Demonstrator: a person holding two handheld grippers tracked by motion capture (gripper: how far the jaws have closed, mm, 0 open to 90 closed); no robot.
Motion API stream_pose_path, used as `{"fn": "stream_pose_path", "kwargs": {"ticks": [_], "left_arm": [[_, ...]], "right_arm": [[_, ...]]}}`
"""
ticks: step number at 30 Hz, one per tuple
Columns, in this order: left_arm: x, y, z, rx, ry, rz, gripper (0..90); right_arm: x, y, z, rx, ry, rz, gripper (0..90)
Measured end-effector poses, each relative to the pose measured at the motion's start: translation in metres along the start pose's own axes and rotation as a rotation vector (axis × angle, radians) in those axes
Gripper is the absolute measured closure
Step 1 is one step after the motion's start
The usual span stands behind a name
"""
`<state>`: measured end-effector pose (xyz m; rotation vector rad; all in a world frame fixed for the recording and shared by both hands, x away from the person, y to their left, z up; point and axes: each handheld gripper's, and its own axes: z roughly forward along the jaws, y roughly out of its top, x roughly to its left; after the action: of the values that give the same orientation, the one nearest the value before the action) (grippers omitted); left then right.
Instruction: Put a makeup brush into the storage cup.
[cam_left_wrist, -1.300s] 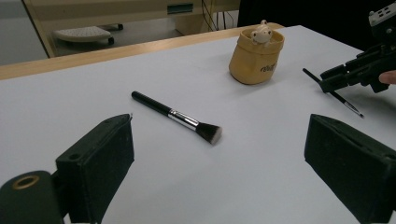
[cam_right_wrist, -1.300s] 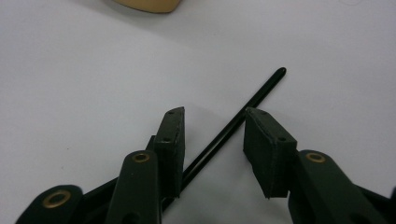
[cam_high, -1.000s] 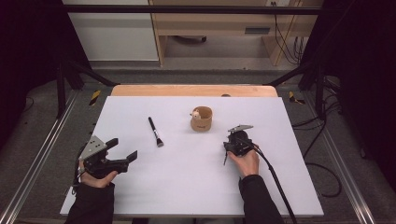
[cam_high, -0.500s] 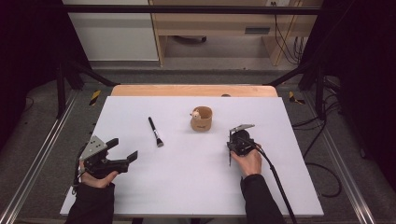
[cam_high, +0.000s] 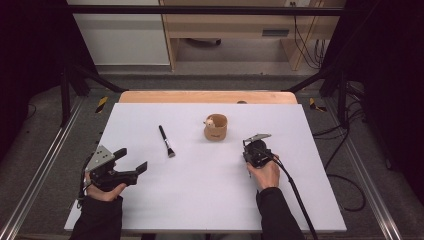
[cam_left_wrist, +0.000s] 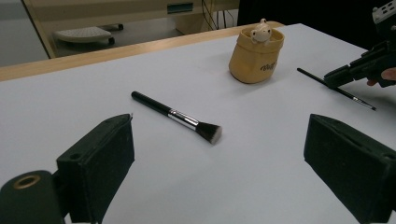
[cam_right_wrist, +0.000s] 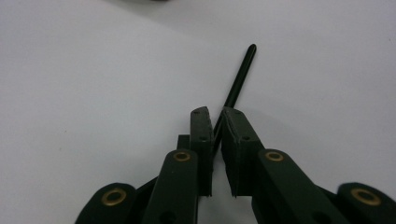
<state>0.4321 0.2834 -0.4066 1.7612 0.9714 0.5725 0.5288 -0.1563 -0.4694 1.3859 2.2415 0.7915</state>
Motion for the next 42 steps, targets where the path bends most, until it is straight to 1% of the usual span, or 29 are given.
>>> {"fn": "stream_pose_path", "kwargs": {"ticks": [2,3,7,13,16,18,20,22,24,25,26,27,28,29,30,32,34,35,36,37,38,41,42], "left_arm": [[0.000,0.000,0.000,0.001,0.000,0.001,7.8],[0.000,0.000,0.000,0.002,0.000,0.002,7.8],[0.000,0.000,0.000,0.004,0.001,0.003,7.8],[0.000,0.000,0.000,0.003,0.001,0.002,7.7],[0.000,0.000,0.000,0.004,0.001,0.004,7.8],[0.000,0.000,0.000,0.004,0.001,0.005,7.8],[0.000,0.000,0.000,0.003,0.000,0.005,7.8],[0.000,0.000,0.000,0.003,0.001,0.003,7.8],[0.000,0.000,0.000,0.003,0.001,0.003,7.8],[0.000,0.000,0.000,0.003,0.000,0.003,7.8],[0.000,0.000,0.000,0.003,-0.001,0.003,7.8],[0.000,0.000,0.000,0.004,-0.001,0.004,7.8],[0.000,0.000,0.001,0.006,-0.001,0.005,7.8],[-0.001,0.000,0.001,0.006,-0.002,0.005,7.8],[-0.001,0.000,0.001,0.007,-0.003,0.005,7.8],[-0.001,0.000,0.001,0.007,-0.004,0.006,7.8],[-0.001,0.000,0.001,0.007,-0.005,0.006,7.8],[0.000,0.000,0.001,0.007,-0.005,0.007,7.8],[0.000,0.000,0.001,0.008,-0.005,0.007,7.8],[0.000,0.000,0.001,0.009,-0.005,0.007,7.8],[0.000,0.000,0.001,0.010,-0.007,0.006,7.8],[0.000,0.000,0.001,0.013,-0.007,0.008,7.8],[0.000,0.000,0.001,0.013,-0.007,0.009,7.7]], "right_arm": [[-0.002,0.000,-0.001,0.005,-0.003,-0.008,83.9],[-0.003,0.000,-0.002,0.013,-0.003,-0.002,84.1],[-0.006,0.000,-0.002,0.021,-0.009,-0.018,84.8],[-0.006,-0.002,-0.003,0.015,0.016,-0.038,85.6],[-0.006,-0.002,-0.003,0.011,0.019,-0.048,85.5],[-0.006,-0.002,-0.003,0.015,0.027,-0.042,85.3],[-0.006,-0.002,-0.003,0.014,0.025,-0.040,84.7],[-0.006,-0.001,-0.005,0.008,0.019,-0.032,79.8],[-0.009,0.001,-0.009,-0.016,0.028,-0.028,76.2],[-0.009,0.002,-0.011,-0.020,0.029,-0.023,74.2],[-0.010,0.004,-0.014,-0.022,0.042,-0.021,71.0],[-0.012,0.006,-0.017,-0.009,0.062,-0.019,69.3],[-0.012,0.008,-0.019,-0.003,0.067,-0.015,67.9],[-0.013,0.011,-0.022,0.002,0.064,-0.029,65.4],[-0.014,0.013,-0.025,0.005,0.058,-0.032,63.5],[-0.015,0.017,-0.028,0.023,0.061,-0.032,61.9],[-0.016,0.023,-0.030,0.053,0.054,-0.058,60.6],[-0.014,0.026,-0.031,0.074,0.057,-0.047,60.0],[-0.014,0.028,-0.030,0.090,0.052,-0.067,59.8],[-0.014,0.030,-0.030,0.103,0.056,-0.073,59.7],[-0.013,0.032,-0.028,0.118,0.049,-0.090,59.6],[-0.009,0.040,-0.026,0.170,0.051,-0.109,59.5],[-0.009,0.042,-0.025,0.174,0.047,-0.118,59.8]]}}
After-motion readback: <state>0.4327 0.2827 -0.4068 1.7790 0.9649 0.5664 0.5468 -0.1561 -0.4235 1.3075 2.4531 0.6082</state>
